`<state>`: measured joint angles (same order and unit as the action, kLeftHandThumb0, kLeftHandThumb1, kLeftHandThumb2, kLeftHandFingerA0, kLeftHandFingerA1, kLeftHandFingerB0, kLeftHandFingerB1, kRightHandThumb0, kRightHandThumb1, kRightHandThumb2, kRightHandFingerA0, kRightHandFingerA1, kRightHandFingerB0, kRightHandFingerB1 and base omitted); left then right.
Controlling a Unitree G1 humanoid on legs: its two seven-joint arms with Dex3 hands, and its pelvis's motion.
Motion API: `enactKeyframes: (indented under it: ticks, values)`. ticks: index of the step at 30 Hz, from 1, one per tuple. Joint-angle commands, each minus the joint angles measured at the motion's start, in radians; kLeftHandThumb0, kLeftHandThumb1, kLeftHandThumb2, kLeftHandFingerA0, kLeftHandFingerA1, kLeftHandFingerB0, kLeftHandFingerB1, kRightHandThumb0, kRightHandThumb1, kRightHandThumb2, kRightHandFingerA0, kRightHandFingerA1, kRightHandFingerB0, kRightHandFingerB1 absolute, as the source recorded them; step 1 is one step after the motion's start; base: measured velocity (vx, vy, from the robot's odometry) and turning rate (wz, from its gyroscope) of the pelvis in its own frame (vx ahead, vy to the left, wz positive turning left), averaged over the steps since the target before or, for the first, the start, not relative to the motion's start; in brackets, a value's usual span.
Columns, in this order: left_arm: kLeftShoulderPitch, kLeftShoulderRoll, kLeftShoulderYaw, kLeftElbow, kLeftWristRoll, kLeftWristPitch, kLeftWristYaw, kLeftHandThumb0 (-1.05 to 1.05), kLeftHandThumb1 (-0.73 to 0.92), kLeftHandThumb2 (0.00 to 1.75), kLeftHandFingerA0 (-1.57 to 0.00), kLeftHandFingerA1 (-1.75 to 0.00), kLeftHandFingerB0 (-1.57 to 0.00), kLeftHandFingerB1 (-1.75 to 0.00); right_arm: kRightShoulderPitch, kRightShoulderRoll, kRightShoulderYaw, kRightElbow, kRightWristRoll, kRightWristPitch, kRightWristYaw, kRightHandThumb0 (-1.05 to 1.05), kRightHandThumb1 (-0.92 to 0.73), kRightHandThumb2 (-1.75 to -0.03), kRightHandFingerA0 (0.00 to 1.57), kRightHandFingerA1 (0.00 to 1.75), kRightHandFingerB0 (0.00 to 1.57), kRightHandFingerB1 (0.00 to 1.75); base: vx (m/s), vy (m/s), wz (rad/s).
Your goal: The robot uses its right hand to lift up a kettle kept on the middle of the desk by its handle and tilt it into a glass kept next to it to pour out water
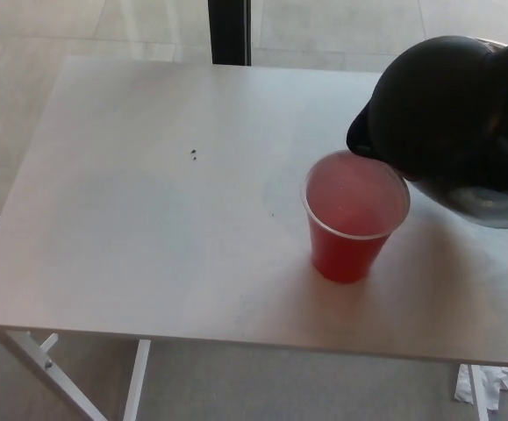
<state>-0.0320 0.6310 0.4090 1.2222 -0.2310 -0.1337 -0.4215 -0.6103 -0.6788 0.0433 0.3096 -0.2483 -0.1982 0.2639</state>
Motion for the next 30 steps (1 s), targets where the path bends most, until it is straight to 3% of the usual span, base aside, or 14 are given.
enactKeyframes:
  ticks: [1, 6, 7, 9, 11, 16, 18, 21, 23, 27, 30]
  values:
    - [-0.007, 0.031, -0.002, 0.008, 0.014, -0.004, 0.011, -0.82, 0.88, 0.66, -0.5, -0.56, -0.35, -0.51, -0.041, -0.007, -0.019, 0.011, 0.044, -0.154, 0.031, -0.11, -0.53, -1.08, 0.85, 1.73, 0.77, 1.59, 0.0, 0.0, 0.0]
    - [-0.005, 0.033, -0.006, 0.001, 0.016, -0.002, 0.012, -0.83, 0.89, 0.66, -0.49, -0.55, -0.35, -0.51, -0.044, -0.028, -0.015, 0.025, 0.012, -0.206, 0.025, -0.13, -0.56, -1.03, 0.89, 1.75, 0.75, 1.62, 0.0, 0.0, 0.0]
    - [-0.006, 0.033, -0.006, 0.0, 0.015, -0.007, 0.009, -0.83, 0.89, 0.66, -0.47, -0.56, -0.34, -0.52, -0.051, -0.039, -0.013, 0.049, 0.001, -0.242, 0.018, -0.09, -0.53, -1.12, 0.92, 1.74, 0.73, 1.56, 0.0, 0.0, 0.0]
    - [-0.01, 0.032, 0.001, 0.005, 0.008, -0.005, 0.009, -0.83, 0.88, 0.66, -0.49, -0.58, -0.34, -0.53, -0.064, -0.047, -0.012, 0.076, -0.003, -0.284, 0.014, -0.11, -0.53, -1.13, 0.88, 1.75, 0.73, 1.64, 0.0, 0.0, 0.0]
    - [-0.012, 0.036, -0.005, 0.005, 0.014, 0.0, 0.012, -0.84, 0.88, 0.66, -0.49, -0.58, -0.34, -0.53, -0.074, -0.051, -0.015, 0.093, 0.008, -0.284, 0.031, -0.2, -0.66, -0.92, 0.88, 1.75, 0.7, 1.67, 0.0, 0.0, 0.0]
    - [-0.018, 0.04, -0.001, 0.004, 0.01, 0.01, 0.011, -0.83, 0.89, 0.66, -0.5, -0.59, -0.34, -0.54, -0.085, -0.067, -0.019, 0.111, 0.029, -0.298, 0.073, -0.24, -0.71, -0.84, 0.86, 1.75, 0.69, 1.65, 0.0, 0.0, 0.0]
    - [-0.018, 0.041, -0.001, 0.005, 0.01, 0.009, 0.011, -0.83, 0.89, 0.66, -0.49, -0.59, -0.34, -0.54, -0.089, -0.076, -0.017, 0.113, 0.021, -0.3, 0.079, -0.2, -0.65, -0.92, 0.85, 1.75, 0.7, 1.63, 0.0, 0.0, 0.0]
    - [-0.015, 0.041, -0.005, 0.0, 0.016, 0.005, 0.019, -0.83, 0.89, 0.66, -0.5, -0.57, -0.35, -0.52, -0.098, -0.093, -0.014, 0.105, 0.024, -0.293, 0.114, -0.19, -0.66, -0.9, 0.82, 1.75, 0.69, 1.61, 0.0, 0.0, 0.0]
    - [-0.017, 0.044, -0.009, -0.001, 0.019, -0.001, 0.02, -0.83, 0.9, 0.66, -0.5, -0.57, -0.35, -0.52, -0.109, -0.102, -0.012, 0.118, 0.004, -0.324, 0.105, -0.18, -0.72, -0.8, 0.81, 1.75, 0.69, 1.59, 0.0, 0.0, 0.0]
    - [-0.027, 0.05, -0.012, 0.006, 0.02, -0.001, 0.015, -0.84, 0.89, 0.66, -0.48, -0.55, -0.35, -0.51, -0.125, -0.116, -0.014, 0.108, 0.002, -0.332, 0.121, -0.13, -0.68, -0.88, 0.81, 1.73, 0.69, 1.59, 0.0, 0.0, 0.0]
    - [-0.025, 0.054, -0.019, -0.004, 0.025, 0.003, 0.021, -0.82, 0.9, 0.67, -0.49, -0.55, -0.35, -0.51, -0.136, -0.115, -0.018, 0.117, 0.01, -0.345, 0.128, -0.19, -0.73, -0.78, 0.83, 1.74, 0.71, 1.58, 0.0, 0.0, 0.0]
